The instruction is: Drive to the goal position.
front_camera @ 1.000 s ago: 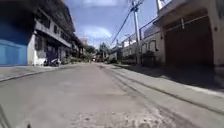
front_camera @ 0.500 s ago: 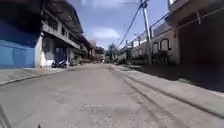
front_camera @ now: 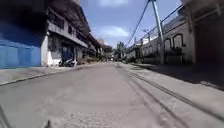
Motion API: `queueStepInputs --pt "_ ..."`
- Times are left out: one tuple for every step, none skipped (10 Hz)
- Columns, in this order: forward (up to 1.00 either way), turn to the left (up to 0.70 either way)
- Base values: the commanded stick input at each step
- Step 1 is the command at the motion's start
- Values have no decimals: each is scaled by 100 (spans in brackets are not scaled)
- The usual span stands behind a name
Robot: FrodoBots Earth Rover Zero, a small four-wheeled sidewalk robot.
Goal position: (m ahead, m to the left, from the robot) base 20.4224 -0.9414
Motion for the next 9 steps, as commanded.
queueStepInputs --pt "100 12" --pt "100 12" --pt "100 12" --pt "100 -14" --pt "100 -28" --pt "100 -28" --pt "100 -28" --pt "100 -28" --pt "100 -28"
